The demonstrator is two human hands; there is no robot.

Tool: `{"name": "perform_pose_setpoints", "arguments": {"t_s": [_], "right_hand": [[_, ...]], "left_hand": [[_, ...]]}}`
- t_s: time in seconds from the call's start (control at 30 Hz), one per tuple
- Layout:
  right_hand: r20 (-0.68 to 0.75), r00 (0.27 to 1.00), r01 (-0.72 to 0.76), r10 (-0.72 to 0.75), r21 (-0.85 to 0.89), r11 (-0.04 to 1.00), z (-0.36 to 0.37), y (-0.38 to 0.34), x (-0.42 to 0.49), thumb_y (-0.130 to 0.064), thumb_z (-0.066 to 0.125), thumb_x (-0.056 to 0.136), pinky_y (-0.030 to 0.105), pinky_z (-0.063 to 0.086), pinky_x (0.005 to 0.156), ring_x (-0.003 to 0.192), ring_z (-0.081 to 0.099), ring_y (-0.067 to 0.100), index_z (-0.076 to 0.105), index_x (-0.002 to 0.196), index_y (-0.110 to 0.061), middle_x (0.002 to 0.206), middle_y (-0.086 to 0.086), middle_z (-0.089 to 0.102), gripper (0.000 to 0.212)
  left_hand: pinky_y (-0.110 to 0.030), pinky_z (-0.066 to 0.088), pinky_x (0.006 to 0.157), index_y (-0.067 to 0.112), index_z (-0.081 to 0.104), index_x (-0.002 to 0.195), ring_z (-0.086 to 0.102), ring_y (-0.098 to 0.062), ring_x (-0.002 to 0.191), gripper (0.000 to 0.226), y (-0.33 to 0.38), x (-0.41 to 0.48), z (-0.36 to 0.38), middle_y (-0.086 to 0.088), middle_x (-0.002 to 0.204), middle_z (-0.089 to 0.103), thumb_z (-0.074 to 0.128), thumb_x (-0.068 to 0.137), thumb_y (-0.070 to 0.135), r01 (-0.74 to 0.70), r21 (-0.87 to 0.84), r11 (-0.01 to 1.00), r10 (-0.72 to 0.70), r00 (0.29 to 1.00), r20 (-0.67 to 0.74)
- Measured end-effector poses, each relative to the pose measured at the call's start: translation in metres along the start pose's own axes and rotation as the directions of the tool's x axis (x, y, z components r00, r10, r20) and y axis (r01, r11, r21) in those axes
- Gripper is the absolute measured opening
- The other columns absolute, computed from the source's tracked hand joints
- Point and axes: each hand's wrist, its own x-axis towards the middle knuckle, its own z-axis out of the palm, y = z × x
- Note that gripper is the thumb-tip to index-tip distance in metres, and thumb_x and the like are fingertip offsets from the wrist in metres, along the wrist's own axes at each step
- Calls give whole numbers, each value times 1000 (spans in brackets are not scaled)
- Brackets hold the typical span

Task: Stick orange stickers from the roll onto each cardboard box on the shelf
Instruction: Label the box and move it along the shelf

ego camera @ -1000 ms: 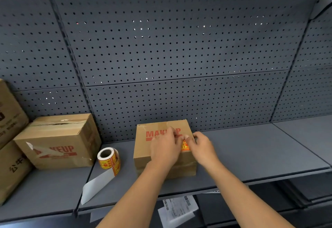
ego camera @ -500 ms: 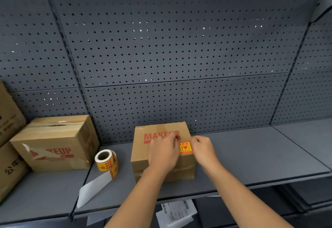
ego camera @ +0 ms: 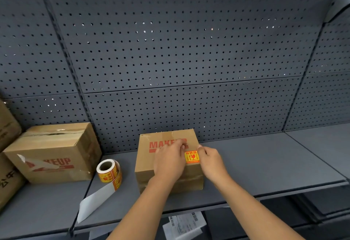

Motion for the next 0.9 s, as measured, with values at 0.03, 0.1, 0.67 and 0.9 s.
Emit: {"name": "perform_pose_setpoints", "arguments": {"t_s": [0.03,0.1,0.67,0.9], "right_hand": [[6,1000,5,-5,-20,1000,-1,-1,-1,-29,42,110,32,34,58,60,49,15,51,62,-19,62,-3,55,50],[36,999,9,-6,-66,998,-2,-3,-1,-30,41,110,32,35,58,60,51,16,52,63,-17,64,0,56,50],[106,994,60,-42,-174,983,3,9,-1,-45,32,111,44,56,84,90,67,22,66,105,-17,96,3,71,44],[167,985,48,-37,-63,997,-8,7,-9,-54,35,108,39,57,89,96,69,14,70,109,-26,100,-5,75,45]], "left_hand": [[-38,43,98,38,58,138,64,-16,109,35,0,-1,-1,14,120,72,38,110,37,-3,-11,1000,3,1000,6],[-39,40,100,37,57,139,63,-16,112,36,0,-1,-4,14,123,71,38,109,41,-9,-33,999,10,999,32],[-44,32,117,36,43,152,50,-21,131,48,-1,-2,-26,11,141,60,45,105,43,-44,-99,994,70,958,278],[-47,26,117,38,41,152,44,-22,130,54,1,-8,-38,11,141,57,49,102,56,-76,-93,993,105,924,368]]}}
